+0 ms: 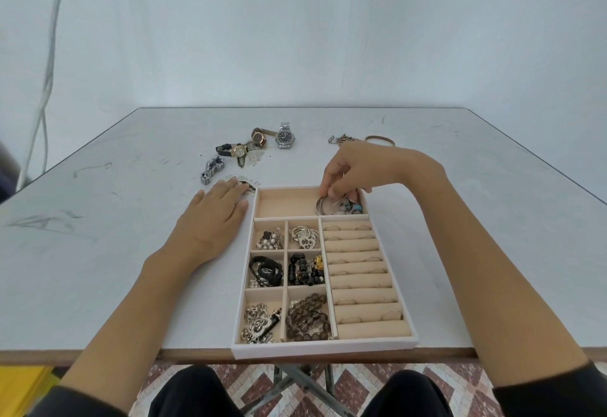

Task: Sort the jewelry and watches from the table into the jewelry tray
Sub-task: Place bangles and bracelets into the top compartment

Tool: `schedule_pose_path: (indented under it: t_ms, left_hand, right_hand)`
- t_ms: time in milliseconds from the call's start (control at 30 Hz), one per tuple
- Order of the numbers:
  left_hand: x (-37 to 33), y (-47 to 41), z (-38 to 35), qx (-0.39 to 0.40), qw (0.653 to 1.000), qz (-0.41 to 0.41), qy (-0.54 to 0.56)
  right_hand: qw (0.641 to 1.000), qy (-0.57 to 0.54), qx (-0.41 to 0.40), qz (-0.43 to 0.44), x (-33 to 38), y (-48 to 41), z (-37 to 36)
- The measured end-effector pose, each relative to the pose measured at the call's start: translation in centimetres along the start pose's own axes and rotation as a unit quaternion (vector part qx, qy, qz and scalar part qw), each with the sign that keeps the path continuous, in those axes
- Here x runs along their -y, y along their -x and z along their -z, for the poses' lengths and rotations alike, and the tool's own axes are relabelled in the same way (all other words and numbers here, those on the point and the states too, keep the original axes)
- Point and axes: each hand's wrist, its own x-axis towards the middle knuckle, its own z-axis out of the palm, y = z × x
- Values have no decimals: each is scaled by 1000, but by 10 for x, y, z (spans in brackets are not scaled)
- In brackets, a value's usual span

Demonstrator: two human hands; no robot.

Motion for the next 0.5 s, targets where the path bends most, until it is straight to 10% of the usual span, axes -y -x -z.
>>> schedule_pose_path:
  t_ms: [333,500]
  left_hand:
    - [-2,0,2,25,1000,8,-12]
    - [-2,1,3,24,1000,5,-10]
  right_hand:
    - [916,-189,-332,-123,-65,-1,12]
    - [901,-165,-354,-190,-84,-13,2]
